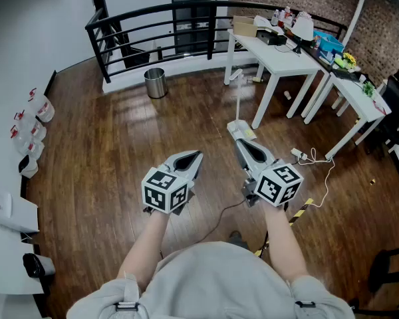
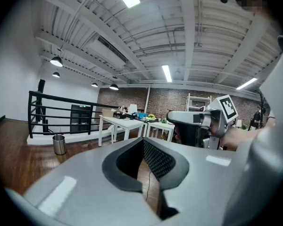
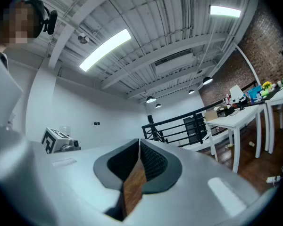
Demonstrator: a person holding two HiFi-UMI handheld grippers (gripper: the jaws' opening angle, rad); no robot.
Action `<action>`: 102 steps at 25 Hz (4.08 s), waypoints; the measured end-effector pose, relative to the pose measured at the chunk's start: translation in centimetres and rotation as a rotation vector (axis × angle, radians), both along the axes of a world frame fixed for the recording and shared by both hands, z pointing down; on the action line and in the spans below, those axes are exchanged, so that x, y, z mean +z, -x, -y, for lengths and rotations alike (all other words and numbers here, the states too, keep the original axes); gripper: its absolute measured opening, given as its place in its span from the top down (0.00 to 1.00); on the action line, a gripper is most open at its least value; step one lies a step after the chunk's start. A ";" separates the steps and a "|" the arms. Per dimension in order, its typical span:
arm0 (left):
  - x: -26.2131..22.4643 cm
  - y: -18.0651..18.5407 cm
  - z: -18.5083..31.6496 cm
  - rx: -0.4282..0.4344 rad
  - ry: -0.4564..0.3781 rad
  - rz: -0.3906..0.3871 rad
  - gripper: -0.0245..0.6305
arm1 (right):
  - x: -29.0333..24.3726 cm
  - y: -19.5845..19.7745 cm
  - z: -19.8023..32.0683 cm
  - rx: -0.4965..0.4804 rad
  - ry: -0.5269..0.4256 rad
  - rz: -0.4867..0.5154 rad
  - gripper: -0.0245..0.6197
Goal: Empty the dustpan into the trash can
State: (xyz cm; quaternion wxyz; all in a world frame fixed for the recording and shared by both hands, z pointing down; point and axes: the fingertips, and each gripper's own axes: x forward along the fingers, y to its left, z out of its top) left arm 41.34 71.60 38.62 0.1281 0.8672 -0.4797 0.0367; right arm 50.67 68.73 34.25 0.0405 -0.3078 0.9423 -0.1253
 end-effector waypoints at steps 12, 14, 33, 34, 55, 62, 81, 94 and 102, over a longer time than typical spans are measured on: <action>0.1 -9.1 11.6 -0.057 0.006 0.009 0.96 | 0.4 -10.2 11.5 -0.038 -0.002 -0.034 0.96; 0.2 -10.1 12.9 -0.076 0.009 0.012 0.96 | 0.9 -11.3 12.9 -0.055 0.001 -0.060 0.96; 1.9 -4.2 30.6 -0.008 0.017 -0.006 0.96 | 3.2 -8.4 30.6 0.117 0.034 -0.157 0.96; 2.0 -3.2 31.7 0.004 0.021 -0.012 0.96 | 3.2 -7.5 31.8 0.135 0.036 -0.165 0.96; 7.0 -2.9 53.0 0.108 0.113 0.009 0.96 | 11.8 -7.2 54.2 0.227 0.126 -0.303 0.89; 9.2 -3.5 60.6 -0.018 0.143 0.025 0.96 | 18.2 -6.4 64.2 0.066 0.127 -0.443 0.79; 16.1 0.4 69.1 -0.178 0.345 0.087 0.96 | 32.7 0.1 76.9 -0.148 0.221 -0.660 0.51; 17.0 5.3 68.0 -0.276 0.377 0.043 0.96 | 33.6 2.6 77.2 -0.226 0.122 -0.698 0.65; 16.2 8.2 67.2 -0.292 0.366 0.057 0.96 | 27.8 6.3 76.1 -0.270 0.080 -0.634 0.65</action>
